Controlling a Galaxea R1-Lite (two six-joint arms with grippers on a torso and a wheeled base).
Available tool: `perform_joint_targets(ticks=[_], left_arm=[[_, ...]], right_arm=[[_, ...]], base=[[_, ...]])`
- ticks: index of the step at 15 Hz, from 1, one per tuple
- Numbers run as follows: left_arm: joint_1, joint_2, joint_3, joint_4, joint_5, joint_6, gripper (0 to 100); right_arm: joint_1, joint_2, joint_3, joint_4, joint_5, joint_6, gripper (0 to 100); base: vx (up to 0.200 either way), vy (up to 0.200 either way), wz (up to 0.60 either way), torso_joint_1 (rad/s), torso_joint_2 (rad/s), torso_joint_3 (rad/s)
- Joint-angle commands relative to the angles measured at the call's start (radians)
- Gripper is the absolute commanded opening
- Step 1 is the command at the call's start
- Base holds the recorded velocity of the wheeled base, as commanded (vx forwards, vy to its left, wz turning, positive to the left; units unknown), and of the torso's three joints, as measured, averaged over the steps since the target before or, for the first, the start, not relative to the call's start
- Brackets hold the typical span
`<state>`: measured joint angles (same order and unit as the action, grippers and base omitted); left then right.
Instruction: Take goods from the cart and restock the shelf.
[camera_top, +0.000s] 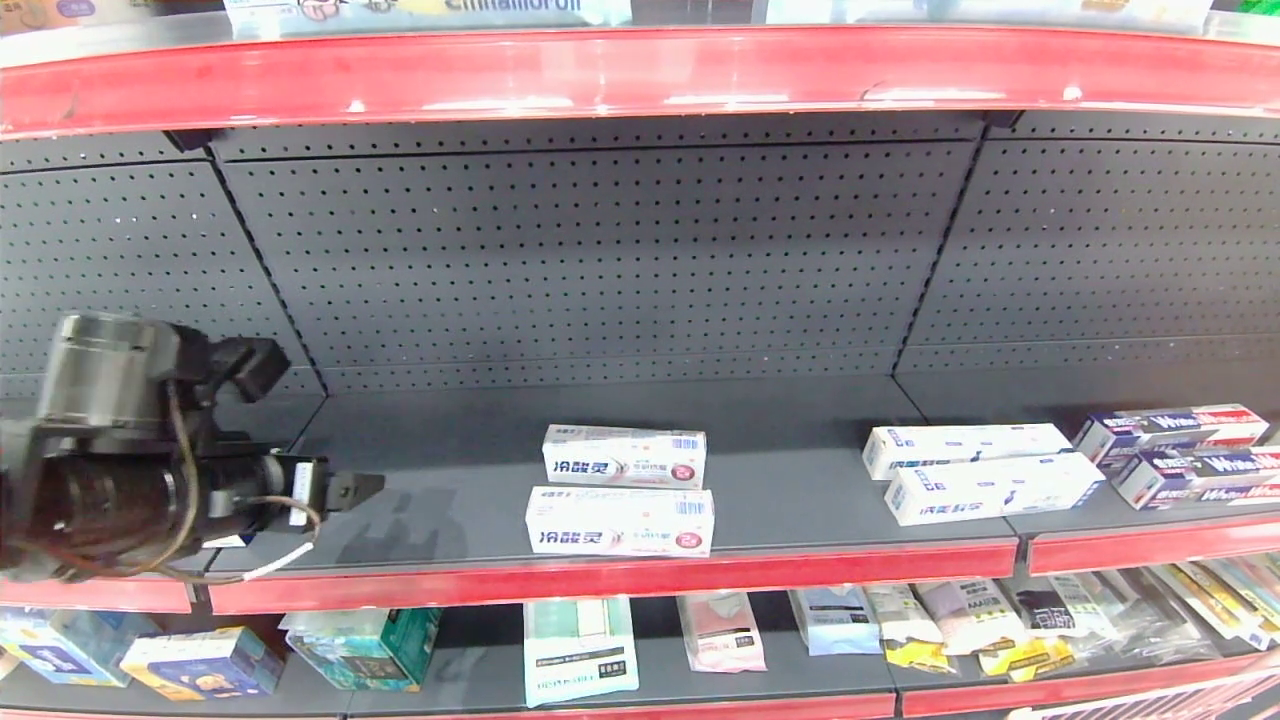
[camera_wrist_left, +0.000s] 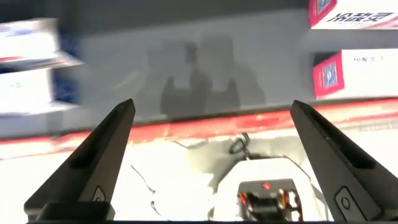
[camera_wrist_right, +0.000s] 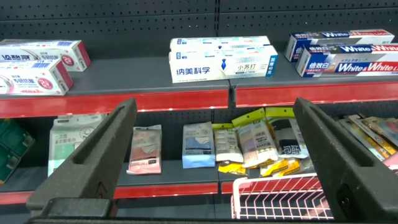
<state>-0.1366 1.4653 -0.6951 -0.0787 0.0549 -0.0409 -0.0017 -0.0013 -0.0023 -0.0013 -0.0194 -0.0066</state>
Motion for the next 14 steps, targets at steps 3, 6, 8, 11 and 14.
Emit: perform_joint_targets(ticks=[3,6,8,11,14], left_arm=[[0.075,-0.836,0.282,0.192,-0.059,0.062,100],[0.074,-1.212,0.401,0.277,-0.070,0.056,100],[0.074,-1.366,0.457,0.301,-0.064,0.059,100],[0.127,-1.442,0.531,0.313,0.036,0.062,100],[0.135,-1.465,0.580,0.274,0.037,0.055,100]], right_arm=[[0.000,0.001,-0.001,0.000,0.001,-0.001,100],[0.000,0.001,0.001,0.000,0.001,-0.001,100],[0.000,0.001,-0.001,0.000,0.001,-0.001,100],[0.000,0.001,-0.001,0.000,-0.001,-0.001,100],[0.000,0.001,-0.001,0.000,0.001,-0.001,100]], base=[[0.000,0.000,0.00,0.000,0.00,0.000],[0.000,0.000,0.00,0.000,0.00,0.000],[0.000,0.000,0.00,0.000,0.00,0.000],[0.000,0.000,0.00,0.000,0.00,0.000],[0.000,0.000,0.00,0.000,0.00,0.000]])
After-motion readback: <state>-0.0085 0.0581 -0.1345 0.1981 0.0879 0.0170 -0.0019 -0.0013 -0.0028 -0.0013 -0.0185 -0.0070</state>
